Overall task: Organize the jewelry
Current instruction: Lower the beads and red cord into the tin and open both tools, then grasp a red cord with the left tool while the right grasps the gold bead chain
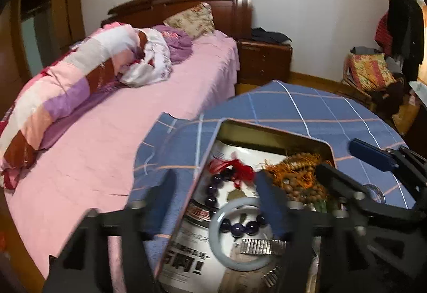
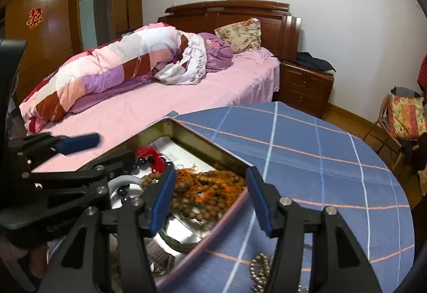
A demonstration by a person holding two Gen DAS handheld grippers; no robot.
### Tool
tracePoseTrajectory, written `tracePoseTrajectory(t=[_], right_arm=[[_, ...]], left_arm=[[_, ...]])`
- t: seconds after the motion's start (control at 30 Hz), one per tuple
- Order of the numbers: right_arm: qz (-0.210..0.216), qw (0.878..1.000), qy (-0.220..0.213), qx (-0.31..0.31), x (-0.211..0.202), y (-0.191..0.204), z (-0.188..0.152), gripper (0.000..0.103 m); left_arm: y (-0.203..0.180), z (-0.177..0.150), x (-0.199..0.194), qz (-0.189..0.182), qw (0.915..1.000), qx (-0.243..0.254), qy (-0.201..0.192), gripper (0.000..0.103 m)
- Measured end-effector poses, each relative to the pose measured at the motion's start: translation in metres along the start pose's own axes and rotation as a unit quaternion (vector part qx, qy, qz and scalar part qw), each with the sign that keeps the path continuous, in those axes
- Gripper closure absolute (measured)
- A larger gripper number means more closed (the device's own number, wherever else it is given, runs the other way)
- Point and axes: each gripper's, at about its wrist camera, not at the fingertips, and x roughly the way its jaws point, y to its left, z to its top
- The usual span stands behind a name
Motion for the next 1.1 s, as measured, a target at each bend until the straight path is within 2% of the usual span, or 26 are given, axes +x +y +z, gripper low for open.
tracePoseTrajectory(t=[0.07, 0.27, 0.77, 0.93, 1.1], right_arm=[[-0.004, 1.000, -0.006, 0.005, -0.007, -0.005, 0.000, 0.033], [-0.013, 1.000, -0.011, 0.010, -0.023, -0.015, -0.001, 0.031], [-0.055, 0.997, -0.008, 0.047, -0.057, -0.064, -0.027, 0.027], [-0.071, 0.996, 0.001, 0.056, -0.066, -0.078, -0.042, 0.024], [-0.096, 0.993, 0.019, 0.071, -0.077, -0.098, -0.062, 0.023]], left_arm=[[0.001, 0.001, -0.003, -0.003, 1.0000, 0.000, -0.004, 0.032], [-0.001, 0.000, -0.005, 0.000, 1.0000, 0.002, -0.004, 0.032], [-0.028, -0.003, -0.025, -0.024, 0.9995, 0.014, -0.015, 0.032], [-0.044, -0.010, -0.029, -0.040, 0.9989, 0.023, -0.011, 0.032], [-0.073, -0.029, -0.045, -0.079, 0.9957, 0.048, -0.011, 0.032]])
